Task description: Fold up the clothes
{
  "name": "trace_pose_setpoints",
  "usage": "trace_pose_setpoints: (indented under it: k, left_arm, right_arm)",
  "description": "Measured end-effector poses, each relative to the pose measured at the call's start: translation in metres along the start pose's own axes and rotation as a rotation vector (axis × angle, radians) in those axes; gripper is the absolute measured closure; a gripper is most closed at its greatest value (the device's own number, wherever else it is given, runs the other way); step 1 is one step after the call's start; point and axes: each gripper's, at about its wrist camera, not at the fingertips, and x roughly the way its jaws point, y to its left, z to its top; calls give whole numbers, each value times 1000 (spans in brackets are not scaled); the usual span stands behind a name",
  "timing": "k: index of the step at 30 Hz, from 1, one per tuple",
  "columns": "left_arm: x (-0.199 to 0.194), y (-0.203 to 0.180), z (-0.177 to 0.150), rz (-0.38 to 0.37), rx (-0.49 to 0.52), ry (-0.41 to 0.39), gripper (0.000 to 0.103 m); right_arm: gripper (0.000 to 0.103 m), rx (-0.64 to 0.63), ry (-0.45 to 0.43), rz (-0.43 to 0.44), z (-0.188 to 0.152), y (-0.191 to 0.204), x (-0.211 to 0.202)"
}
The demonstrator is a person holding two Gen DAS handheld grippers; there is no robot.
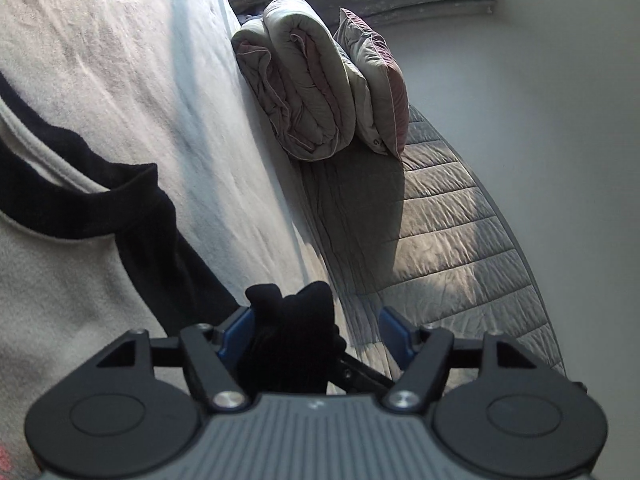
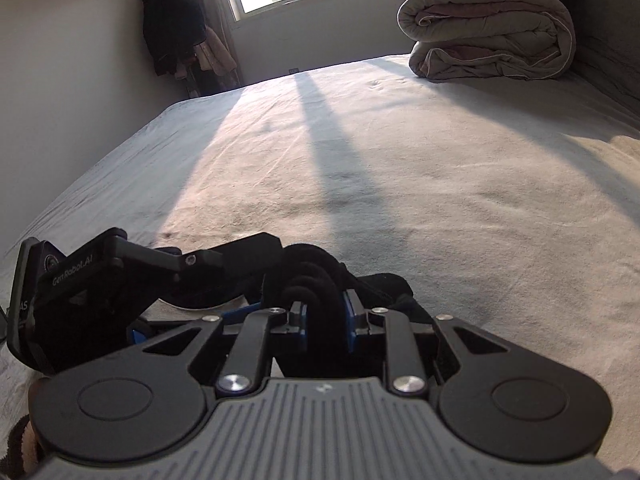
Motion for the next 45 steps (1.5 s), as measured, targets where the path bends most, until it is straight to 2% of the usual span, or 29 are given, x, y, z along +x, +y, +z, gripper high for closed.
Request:
trace_pose_setpoints:
  k: [2, 6, 8, 10, 12, 18, 21, 25, 26, 27, 28, 29, 30, 31, 37, 45]
  left_arm:
    - [3, 0, -3, 53, 12, -3, 64]
    - [6, 1, -4, 139, 25, -2, 77]
    - [6, 0, -4, 148, 29, -7, 78]
    - [4, -2, -3, 154, 40, -25, 79]
    - [0, -2, -1, 166, 37, -45, 79]
    - [-8, 1, 2, 185, 34, -90, 80]
    - [-10, 0, 4, 190, 39, -111, 80]
    - [-10, 4, 5, 207, 21, -110, 80]
    - [-10, 4, 5, 210, 19, -109, 80]
    - [-10, 5, 5, 213, 16, -108, 80]
    - [-9, 5, 5, 215, 15, -107, 80]
    - [-10, 6, 5, 216, 16, -106, 80]
    - [-10, 6, 5, 217, 16, -104, 80]
    - [-10, 6, 5, 219, 16, -104, 80]
    - [-11, 9, 6, 208, -5, -107, 79]
    - [-13, 12, 7, 178, -34, -110, 78]
  right_arm:
    - [79, -19, -11, 5, -6, 4, 2]
    - [79, -57, -33, 14, -19, 12, 6]
    - [76, -71, -42, 21, -22, 15, 5]
    - [69, -68, -52, 37, -19, 11, -5]
    - [41, -49, -78, 52, -14, 5, -19]
    - [39, -42, -134, -31, -11, -13, -42]
    - [39, 28, -98, -49, -16, -31, -34]
    - [39, 122, -9, -32, -29, -47, -12]
    - [43, 144, 12, -24, -33, -49, -6]
    - [52, 167, 30, -13, -36, -50, 0]
    - [55, 176, 35, -8, -39, -50, 3]
    - [64, 175, 29, -8, -40, -49, 4]
    - [83, 179, 26, -2, -40, -48, 4]
    - [87, 189, 27, 9, -39, -47, 4]
    - [90, 180, -13, -36, -34, -40, -1]
    - [91, 75, -117, -171, -22, -26, -12]
